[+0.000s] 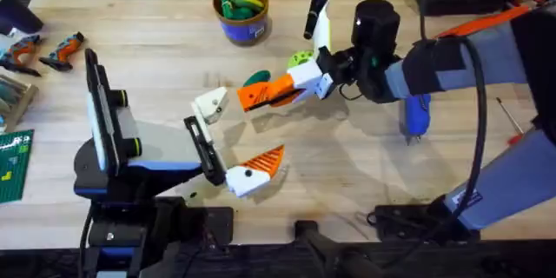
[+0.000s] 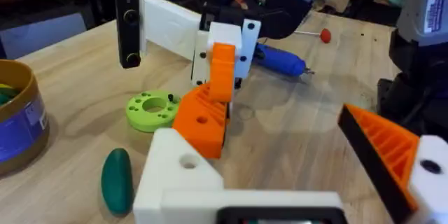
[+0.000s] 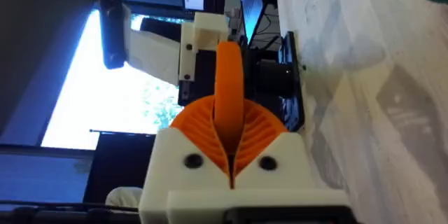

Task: Pick up the gripper from the table and insert it into the empty holder that is missing its gripper. Then pick up a screw, insert it into the mounting hole, and use the screwdriver to tighten it. Finally, clean up the table by picking up the vegetable and placing it into the bucket.

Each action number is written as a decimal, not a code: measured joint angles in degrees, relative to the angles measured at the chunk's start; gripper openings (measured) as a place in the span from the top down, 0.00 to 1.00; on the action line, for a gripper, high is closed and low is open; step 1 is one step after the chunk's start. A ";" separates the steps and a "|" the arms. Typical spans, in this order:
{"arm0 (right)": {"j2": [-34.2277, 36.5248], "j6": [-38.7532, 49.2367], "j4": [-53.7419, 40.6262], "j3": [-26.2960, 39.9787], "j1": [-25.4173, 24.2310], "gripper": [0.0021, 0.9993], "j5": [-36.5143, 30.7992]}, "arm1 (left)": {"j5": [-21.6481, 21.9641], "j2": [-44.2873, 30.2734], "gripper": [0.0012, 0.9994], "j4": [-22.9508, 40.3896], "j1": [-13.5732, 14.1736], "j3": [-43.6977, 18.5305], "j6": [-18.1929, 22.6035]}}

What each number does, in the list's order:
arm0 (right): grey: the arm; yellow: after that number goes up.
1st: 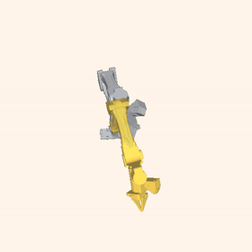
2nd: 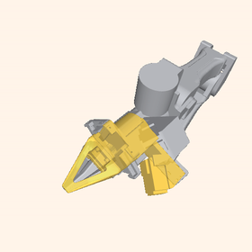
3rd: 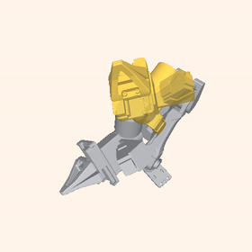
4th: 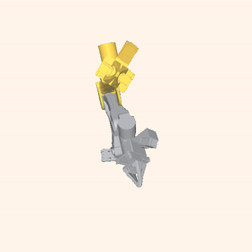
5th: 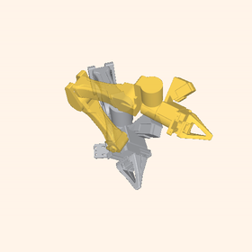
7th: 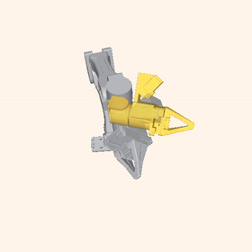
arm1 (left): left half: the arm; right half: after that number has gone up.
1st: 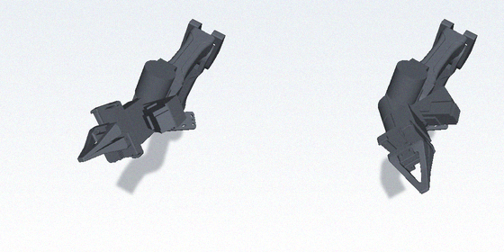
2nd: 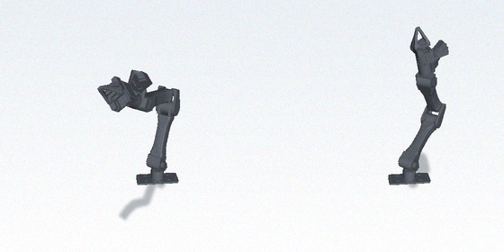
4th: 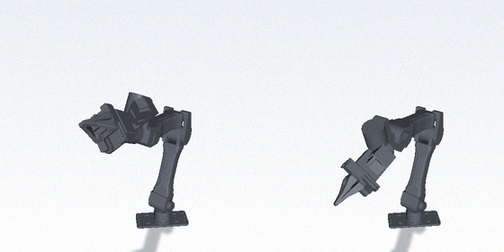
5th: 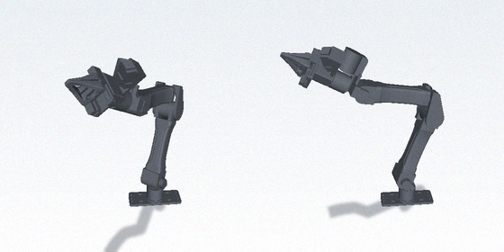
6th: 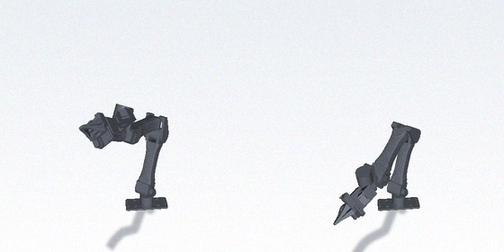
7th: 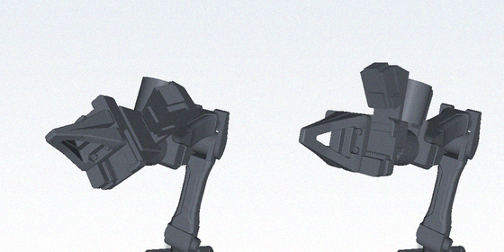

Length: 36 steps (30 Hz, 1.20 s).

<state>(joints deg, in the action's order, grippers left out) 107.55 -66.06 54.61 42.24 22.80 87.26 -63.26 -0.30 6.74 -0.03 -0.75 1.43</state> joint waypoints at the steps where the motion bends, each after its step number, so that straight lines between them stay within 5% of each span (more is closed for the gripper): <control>1: 0.00 -0.07 0.03 0.00 0.27 0.99 0.00 | 0.00 0.00 0.01 0.01 0.00 0.00 0.00; 36: -2.38 -8.13 3.28 0.85 5.47 0.99 0.00 | 0.00 0.00 0.01 0.00 0.00 0.00 0.00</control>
<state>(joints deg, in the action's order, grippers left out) 105.16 -74.19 57.89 43.09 28.27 87.26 -63.26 -0.30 6.74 -0.03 -0.75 1.43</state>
